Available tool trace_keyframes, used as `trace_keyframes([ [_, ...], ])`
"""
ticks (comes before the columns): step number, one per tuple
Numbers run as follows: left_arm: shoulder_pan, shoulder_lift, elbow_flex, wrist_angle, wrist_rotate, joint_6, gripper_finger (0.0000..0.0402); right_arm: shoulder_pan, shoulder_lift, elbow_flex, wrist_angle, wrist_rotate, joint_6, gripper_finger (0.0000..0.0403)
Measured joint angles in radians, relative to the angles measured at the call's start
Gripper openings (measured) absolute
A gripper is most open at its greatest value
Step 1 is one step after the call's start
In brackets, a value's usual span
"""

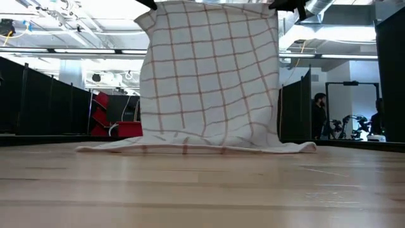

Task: Roll towel
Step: Roll the towel

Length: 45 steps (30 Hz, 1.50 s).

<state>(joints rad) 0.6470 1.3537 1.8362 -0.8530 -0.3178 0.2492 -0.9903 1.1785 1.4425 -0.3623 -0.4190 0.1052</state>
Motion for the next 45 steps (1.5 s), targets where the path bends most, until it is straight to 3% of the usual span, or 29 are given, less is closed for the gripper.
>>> trace_keyframes([
  [9,0.044,0.000,0.000,0.176,0.002,0.079,0.0000,-0.085,0.023,0.009,0.234,-0.035,0.021,0.0000],
  [13,0.057,0.000,0.000,0.241,0.003,0.108,0.0000,-0.108,0.056,0.059,0.260,-0.074,0.026,0.0000],
  [28,0.120,0.000,0.078,0.401,0.114,0.132,0.0000,-0.118,0.276,0.429,0.299,-0.188,0.065,0.0000],
  [36,0.120,0.000,0.190,0.356,0.175,0.140,0.0000,-0.116,0.318,0.555,0.289,-0.272,0.091,0.0000],
  [45,0.019,-0.001,0.273,0.180,0.319,0.123,0.0000,-0.041,0.199,0.557,0.128,-0.315,-0.010,0.0000],
])
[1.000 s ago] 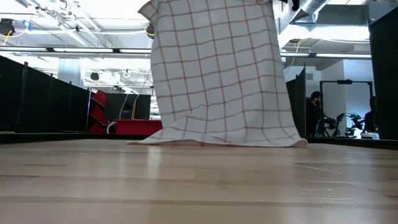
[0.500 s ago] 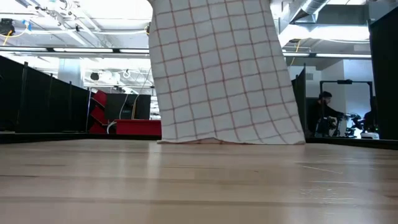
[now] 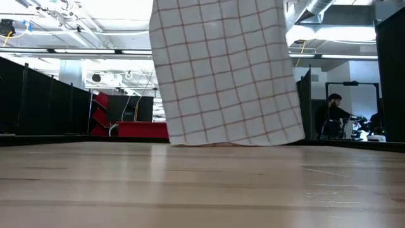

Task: Roll towel
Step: Roll the towel

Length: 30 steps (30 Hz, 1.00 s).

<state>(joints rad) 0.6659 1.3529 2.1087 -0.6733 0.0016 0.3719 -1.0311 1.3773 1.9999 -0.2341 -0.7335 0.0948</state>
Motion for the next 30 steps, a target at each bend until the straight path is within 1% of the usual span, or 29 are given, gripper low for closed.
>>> trace_keyframes([
  [4,-0.095,0.000,0.013,-0.136,0.049,0.030,0.0000,0.061,-0.065,0.000,-0.207,-0.003,-0.109,0.0000],
  [8,-0.208,0.001,0.013,-0.235,0.044,0.046,0.0000,0.135,-0.122,-0.003,-0.386,-0.002,-0.205,0.0000],
  [14,-0.378,0.009,0.011,-0.310,-0.089,0.031,0.0000,0.224,-0.193,-0.056,-0.539,0.020,-0.251,0.0000],
  [16,-0.428,0.009,-0.001,-0.313,-0.133,0.016,0.0000,0.249,-0.216,-0.078,-0.587,0.027,-0.268,0.0000],
  [20,-0.507,0.008,-0.016,-0.371,-0.206,-0.035,0.0000,0.301,-0.264,-0.150,-0.614,0.032,-0.259,0.0000],
  [22,-0.523,0.008,-0.023,-0.398,-0.245,-0.050,0.0000,0.319,-0.284,-0.190,-0.600,0.061,-0.245,0.0000],
  [24,-0.517,0.013,-0.031,-0.403,-0.279,-0.066,0.0000,0.325,-0.295,-0.218,-0.587,0.095,-0.237,0.0000],
  [27,-0.464,0.018,-0.033,-0.422,-0.292,-0.122,0.0000,0.313,-0.288,-0.247,-0.572,0.109,-0.193,0.0000],
  [30,-0.398,0.023,-0.034,-0.454,-0.291,-0.218,0.0000,0.300,-0.261,-0.271,-0.570,0.112,-0.140,0.0000],
])
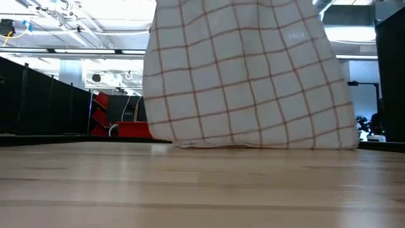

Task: Roll towel
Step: Roll the towel

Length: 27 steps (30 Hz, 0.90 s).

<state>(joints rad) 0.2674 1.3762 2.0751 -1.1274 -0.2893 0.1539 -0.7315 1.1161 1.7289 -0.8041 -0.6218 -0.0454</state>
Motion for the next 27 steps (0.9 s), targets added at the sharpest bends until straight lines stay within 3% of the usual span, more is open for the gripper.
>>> trace_keyframes([
  [6,0.105,0.020,0.000,-0.117,0.046,-0.143,0.0000,-0.021,0.075,-0.018,-0.016,0.000,0.079,0.0000],
  [12,0.229,0.034,0.001,0.001,0.046,0.060,0.0000,-0.121,0.157,-0.019,0.110,-0.003,0.049,0.0000],
  [17,0.365,0.046,0.001,0.278,0.048,0.209,0.0000,-0.266,0.231,-0.019,0.491,-0.027,0.130,0.0000],
  [23,0.433,0.043,0.075,0.615,0.314,0.257,0.0000,-0.355,0.295,0.061,1.104,-0.167,0.390,0.0000],
  [27,0.432,0.042,0.190,0.676,0.405,0.267,0.0000,-0.391,0.322,0.191,1.270,-0.227,0.521,0.0000],
])
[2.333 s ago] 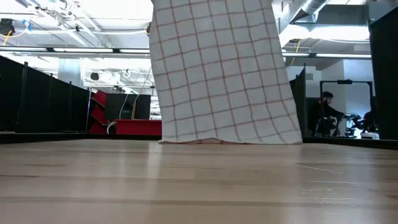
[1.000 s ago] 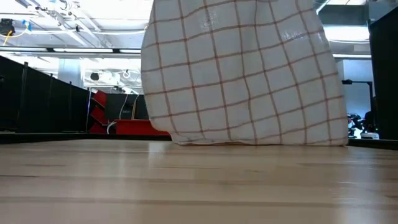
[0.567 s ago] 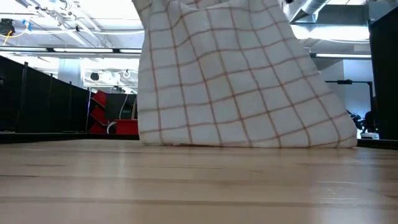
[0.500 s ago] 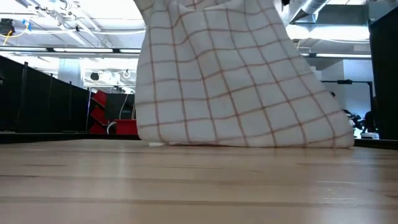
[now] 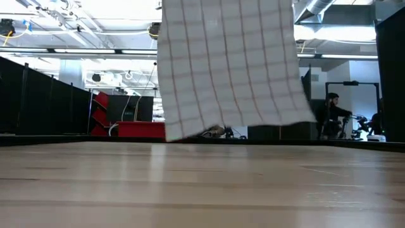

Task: Roll towel
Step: Roll the towel

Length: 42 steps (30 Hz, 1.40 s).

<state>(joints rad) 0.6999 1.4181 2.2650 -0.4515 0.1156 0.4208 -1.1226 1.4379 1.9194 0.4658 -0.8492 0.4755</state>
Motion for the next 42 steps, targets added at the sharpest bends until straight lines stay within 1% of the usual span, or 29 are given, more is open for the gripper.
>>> trace_keyframes([
  [3,-0.003,0.001,0.088,-0.011,0.077,-0.029,0.0000,-0.012,0.014,0.105,-0.012,-0.076,0.056,0.0000],
  [6,-0.012,-0.034,0.071,-0.030,0.141,-0.094,0.0000,-0.001,0.009,0.149,-0.051,-0.145,0.107,0.0000],
  [9,-0.040,-0.062,0.068,-0.179,0.164,-0.107,0.0000,0.041,-0.020,0.139,-0.145,-0.195,0.109,0.0000],
  [11,-0.073,-0.069,0.068,-0.283,0.163,-0.104,0.0000,0.073,-0.049,0.122,-0.248,-0.198,0.057,0.0000],
  [13,-0.119,-0.069,0.068,-0.390,0.159,-0.107,0.0000,0.104,-0.085,0.108,-0.386,-0.199,-0.043,0.0000],
  [15,-0.170,-0.061,0.068,-0.490,0.136,-0.108,0.0000,0.133,-0.116,0.105,-0.563,-0.198,-0.158,0.0000],
  [18,-0.238,-0.048,0.067,-0.676,0.062,-0.105,0.0000,0.161,-0.155,0.105,-0.882,-0.194,-0.345,0.0000],
  [20,-0.273,-0.039,0.066,-0.795,0.020,-0.105,0.0000,0.183,-0.172,0.105,-1.100,-0.165,-0.480,0.0000],
  [23,-0.316,-0.034,0.017,-0.878,0.001,-0.129,0.0000,0.223,-0.183,0.105,-1.362,-0.118,-0.639,0.0000],
  [25,-0.351,-0.032,-0.037,-0.868,-0.001,-0.149,0.0000,0.252,-0.183,0.104,-1.478,-0.107,-0.700,0.0000],
  [27,-0.387,-0.031,-0.086,-0.852,-0.001,-0.160,0.0000,0.288,-0.183,0.104,-1.557,-0.091,-0.736,0.0000],
  [30,-0.448,-0.033,-0.155,-0.801,-0.002,-0.175,0.0000,0.349,-0.184,0.104,-1.625,-0.078,-0.757,0.0000],
  [35,-0.573,-0.033,-0.274,-0.713,-0.013,-0.221,0.0000,0.428,-0.200,0.104,-1.708,-0.022,-0.767,0.0000],
  [39,-0.695,-0.033,-0.356,-0.643,-0.097,-0.271,0.0000,0.491,-0.217,0.103,-1.791,0.037,-0.756,0.0000],
  [42,-0.785,-0.033,-0.404,-0.593,-0.155,-0.316,0.0000,0.551,-0.253,0.042,-1.795,0.069,-0.712,0.0000],
])
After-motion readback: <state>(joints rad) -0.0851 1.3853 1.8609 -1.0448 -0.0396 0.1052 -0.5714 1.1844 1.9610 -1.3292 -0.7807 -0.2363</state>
